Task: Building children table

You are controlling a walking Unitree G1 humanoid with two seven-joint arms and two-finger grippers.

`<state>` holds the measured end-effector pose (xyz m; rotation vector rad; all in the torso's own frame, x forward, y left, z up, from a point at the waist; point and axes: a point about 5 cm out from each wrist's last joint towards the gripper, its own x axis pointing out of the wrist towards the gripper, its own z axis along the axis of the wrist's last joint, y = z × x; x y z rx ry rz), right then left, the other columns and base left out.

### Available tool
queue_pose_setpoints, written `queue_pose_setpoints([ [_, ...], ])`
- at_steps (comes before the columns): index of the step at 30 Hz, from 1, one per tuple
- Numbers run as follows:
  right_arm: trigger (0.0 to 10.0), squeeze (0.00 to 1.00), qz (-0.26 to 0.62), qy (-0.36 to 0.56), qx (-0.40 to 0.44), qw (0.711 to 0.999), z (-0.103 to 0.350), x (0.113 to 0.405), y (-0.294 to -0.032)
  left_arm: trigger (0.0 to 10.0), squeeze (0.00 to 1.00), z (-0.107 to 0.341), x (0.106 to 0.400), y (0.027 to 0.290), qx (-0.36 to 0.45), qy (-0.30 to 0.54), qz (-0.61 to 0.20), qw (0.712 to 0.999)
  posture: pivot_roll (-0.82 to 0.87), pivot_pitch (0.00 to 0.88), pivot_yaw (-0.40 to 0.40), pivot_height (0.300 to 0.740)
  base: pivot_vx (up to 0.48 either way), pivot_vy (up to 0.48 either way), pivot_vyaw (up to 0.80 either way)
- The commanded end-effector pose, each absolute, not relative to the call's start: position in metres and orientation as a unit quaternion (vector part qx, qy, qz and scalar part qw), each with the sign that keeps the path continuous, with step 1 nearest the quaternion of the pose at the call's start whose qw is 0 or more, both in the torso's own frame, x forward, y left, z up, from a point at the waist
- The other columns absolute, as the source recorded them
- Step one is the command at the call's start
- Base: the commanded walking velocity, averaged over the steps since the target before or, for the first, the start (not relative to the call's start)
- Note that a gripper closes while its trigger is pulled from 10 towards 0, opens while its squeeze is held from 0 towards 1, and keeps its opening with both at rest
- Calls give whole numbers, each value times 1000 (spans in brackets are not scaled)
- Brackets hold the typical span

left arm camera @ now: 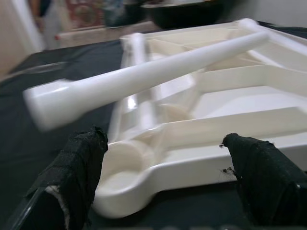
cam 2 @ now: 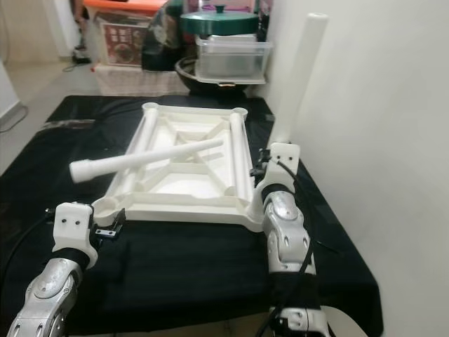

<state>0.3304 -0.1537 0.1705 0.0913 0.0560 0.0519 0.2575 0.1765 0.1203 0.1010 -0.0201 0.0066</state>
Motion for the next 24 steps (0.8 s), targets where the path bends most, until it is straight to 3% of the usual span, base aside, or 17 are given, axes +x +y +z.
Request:
queue_pose_setpoints([
  [1, 10000, 0, 98, 92, 98, 986, 145, 324, -131, 10000, 0, 117, 259, 173, 51, -5, -6, 999, -7, 0, -37, 740, 0, 0, 0],
  [2, 10000, 0, 97, 86, 104, 986, 147, 324, -129, 10000, 0, 117, 259, 173, 51, -5, -6, 999, -7, 0, -37, 740, 0, 0, 0],
  [3, 10000, 1000, 136, 78, 98, 983, 153, 325, -126, 10000, 0, 117, 260, 172, 50, -5, -9, 999, -16, 0, -29, 740, 0, 0, 0],
  [5, 10000, 957, 222, 69, 112, 966, 164, 324, -119, 10000, 0, 118, 262, 170, 50, -6, -12, 999, -15, 0, -29, 740, 0, 0, 0],
  [6, 10000, 957, 222, 69, 112, 966, 164, 324, -119, 10000, 0, 118, 262, 170, 50, -6, -12, 999, -15, 0, -29, 740, 0, 0, 0],
  [7, 10000, 0, 291, 55, 110, 949, 172, 321, -116, 10000, 0, 118, 263, 170, 50, -7, -12, 999, -15, 0, -30, 740, 0, 0, 0],
  [8, 10000, 0, 403, 36, 93, 910, 182, 312, -113, 10000, 0, 119, 264, 171, 50, -8, -11, 999, -7, 0, -39, 740, 0, 0, 0],
  [9, 10000, 0, 403, 36, 93, 910, 182, 312, -113, 10000, 0, 119, 264, 171, 50, -8, -11, 999, -7, 0, -39, 740, 0, 0, 0],
  [11, 10000, 0, 499, 33, 69, 863, 186, 302, -111, 10000, 0, 119, 263, 172, 50, -9, -8, 999, 2, 0, -46, 740, 0, 0, 0],
  [16, 10000, 0, 568, 36, 34, 822, 184, 297, -108, 10000, 0, 118, 261, 174, 50, -9, -3, 999, 8, 0, -51, 740, 0, 0, 0],
  [17, 8784, 0, 563, 42, 27, 825, 179, 303, -104, 10000, 0, 118, 261, 174, 50, -8, -2, 999, 19, 0, -62, 740, 0, 0, 0],
  [18, 8784, 0, 563, 42, 27, 825, 179, 303, -104, 10000, 0, 118, 261, 174, 50, -8, -2, 999, 19, 0, -62, 740, 0, 0, 0],
  [19, 5255, 0, 546, 49, 25, 836, 175, 311, -101, 10000, 0, 118, 260, 174, 50, -9, 2, 999, 35, 0, -76, 740, 0, 0, 0],
  [20, 5255, 0, 522, 52, 19, 851, 172, 320, -96, 10000, 0, 118, 260, 175, 50, -9, 5, 999, 35, 0, -76, 740, 0, 0, 0],
  [21, 0, 0, 481, 50, 12, 875, 171, 332, -94, 10000, 0, 118, 259, 175, 49, -9, 9, 999, 39, 0, -80, 740, 0, 0, 0],
  [23, 0, 0, 360, 62, 22, 931, 169, 353, -97, 10000, 0, 117, 258, 177, 49, -8, 12, 999, 43, 0, -82, 740, 0, 0, 0],
  [24, 0, 0, 360, 62, 22, 931, 169, 353, -97, 10000, 0, 117, 258, 177, 49, -8, 12, 999, 43, 0, -82, 740, 0, 0, 0],
])
